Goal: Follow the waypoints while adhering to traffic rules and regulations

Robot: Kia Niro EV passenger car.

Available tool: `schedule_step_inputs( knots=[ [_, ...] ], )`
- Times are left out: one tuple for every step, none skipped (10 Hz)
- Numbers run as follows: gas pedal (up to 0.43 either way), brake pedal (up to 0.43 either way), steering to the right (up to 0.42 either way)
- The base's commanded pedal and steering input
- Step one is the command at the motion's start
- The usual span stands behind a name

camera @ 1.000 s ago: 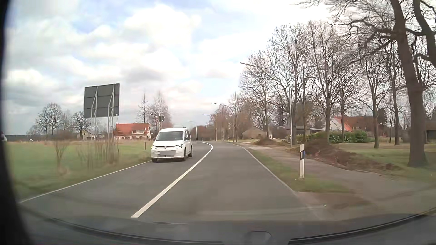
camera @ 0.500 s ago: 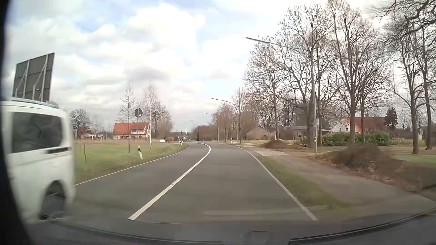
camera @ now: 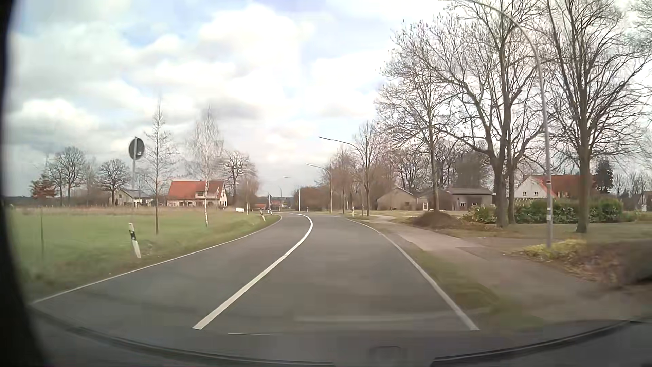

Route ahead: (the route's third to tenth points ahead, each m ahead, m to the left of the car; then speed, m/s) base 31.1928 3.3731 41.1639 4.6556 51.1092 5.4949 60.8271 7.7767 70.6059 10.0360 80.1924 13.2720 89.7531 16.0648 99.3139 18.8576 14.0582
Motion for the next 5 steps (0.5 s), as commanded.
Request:
schedule_step_inputs(
  knots=[
    [0.177,0.0,-0.009],
    [0.169,0.0,-0.009],
    [0.169,0.0,-0.009],
    [0.157,0.0,-0.009],
    [0.157,0.0,-0.009]
  ],
)
